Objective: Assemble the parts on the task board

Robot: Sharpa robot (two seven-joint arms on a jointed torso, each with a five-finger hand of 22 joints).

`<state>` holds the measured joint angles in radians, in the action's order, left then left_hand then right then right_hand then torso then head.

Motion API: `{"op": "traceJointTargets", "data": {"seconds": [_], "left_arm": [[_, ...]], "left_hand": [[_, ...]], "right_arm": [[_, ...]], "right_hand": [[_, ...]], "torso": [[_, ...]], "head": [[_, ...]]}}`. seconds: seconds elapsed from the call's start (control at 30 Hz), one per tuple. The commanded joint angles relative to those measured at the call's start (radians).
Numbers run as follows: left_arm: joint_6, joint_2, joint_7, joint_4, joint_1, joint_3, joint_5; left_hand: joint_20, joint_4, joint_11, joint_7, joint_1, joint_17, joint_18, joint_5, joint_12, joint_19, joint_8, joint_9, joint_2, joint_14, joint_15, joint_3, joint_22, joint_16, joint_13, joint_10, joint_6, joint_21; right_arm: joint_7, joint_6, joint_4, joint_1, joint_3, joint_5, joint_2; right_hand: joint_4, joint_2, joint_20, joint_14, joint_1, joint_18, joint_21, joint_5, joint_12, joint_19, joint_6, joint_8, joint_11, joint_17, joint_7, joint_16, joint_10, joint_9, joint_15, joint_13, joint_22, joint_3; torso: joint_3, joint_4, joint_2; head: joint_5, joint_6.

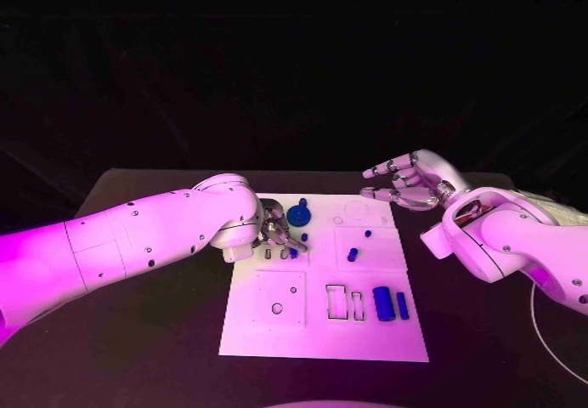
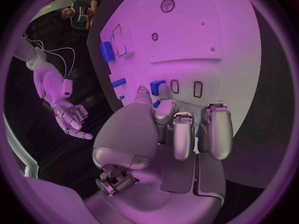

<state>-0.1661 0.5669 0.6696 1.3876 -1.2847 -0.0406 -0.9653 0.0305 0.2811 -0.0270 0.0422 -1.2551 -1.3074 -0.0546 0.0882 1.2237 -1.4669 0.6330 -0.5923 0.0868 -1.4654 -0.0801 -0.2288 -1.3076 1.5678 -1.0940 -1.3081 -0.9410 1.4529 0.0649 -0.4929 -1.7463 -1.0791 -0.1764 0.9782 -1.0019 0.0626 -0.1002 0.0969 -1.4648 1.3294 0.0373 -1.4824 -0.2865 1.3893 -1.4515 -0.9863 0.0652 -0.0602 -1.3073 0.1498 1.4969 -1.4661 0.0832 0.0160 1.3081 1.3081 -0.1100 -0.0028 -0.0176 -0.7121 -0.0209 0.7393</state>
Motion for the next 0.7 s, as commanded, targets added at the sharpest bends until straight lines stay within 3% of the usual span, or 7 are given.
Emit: {"op": "traceJointTargets", "data": {"seconds": [0.03, 0.7], "left_arm": [[-0.031, -0.003, 0.002, -0.002, -0.001, 0.001, -0.012], [-0.027, -0.008, 0.002, -0.006, -0.001, 0.001, -0.013]], "left_hand": [[-0.009, -0.006, -0.001, -0.001, -0.011, -0.263, 0.019, 0.001, 0.005, -0.051, 0.007, -0.003, 0.004, -0.105, -0.007, 0.004, -0.1, 0.003, -0.002, -0.005, 0.007, 0.008], [-0.012, -0.014, -0.005, -0.006, -0.036, -0.263, 0.021, 0.002, 0.008, -0.054, 0.017, -0.026, 0.025, -0.105, -0.01, 0.028, -0.11, 0.003, -0.007, -0.009, 0.012, 0.013]], "right_arm": [[-0.002, 0.02, 0.001, 0.002, 0.0, 0.011, 0.002], [-0.005, 0.028, 0.003, 0.007, 0.0, 0.011, 0.007]], "right_hand": [[0.0, 0.006, -0.001, -0.074, -0.006, 0.01, 0.006, 0.005, -0.002, 0.005, -0.007, 0.003, 0.0, -0.13, -0.002, -0.005, -0.02, 0.001, -0.003, 0.158, 0.055, 0.004], [0.005, 0.012, -0.002, -0.073, -0.011, 0.011, 0.008, 0.006, -0.005, 0.006, -0.009, 0.003, 0.001, -0.126, -0.003, -0.008, -0.019, 0.002, -0.002, 0.156, 0.052, 0.006]], "torso": [[0.0005, -0.0007, 0.0], [0.001, -0.0006, -0.001]], "head": [[0.001, 0.003], [0.004, 0.004]]}}
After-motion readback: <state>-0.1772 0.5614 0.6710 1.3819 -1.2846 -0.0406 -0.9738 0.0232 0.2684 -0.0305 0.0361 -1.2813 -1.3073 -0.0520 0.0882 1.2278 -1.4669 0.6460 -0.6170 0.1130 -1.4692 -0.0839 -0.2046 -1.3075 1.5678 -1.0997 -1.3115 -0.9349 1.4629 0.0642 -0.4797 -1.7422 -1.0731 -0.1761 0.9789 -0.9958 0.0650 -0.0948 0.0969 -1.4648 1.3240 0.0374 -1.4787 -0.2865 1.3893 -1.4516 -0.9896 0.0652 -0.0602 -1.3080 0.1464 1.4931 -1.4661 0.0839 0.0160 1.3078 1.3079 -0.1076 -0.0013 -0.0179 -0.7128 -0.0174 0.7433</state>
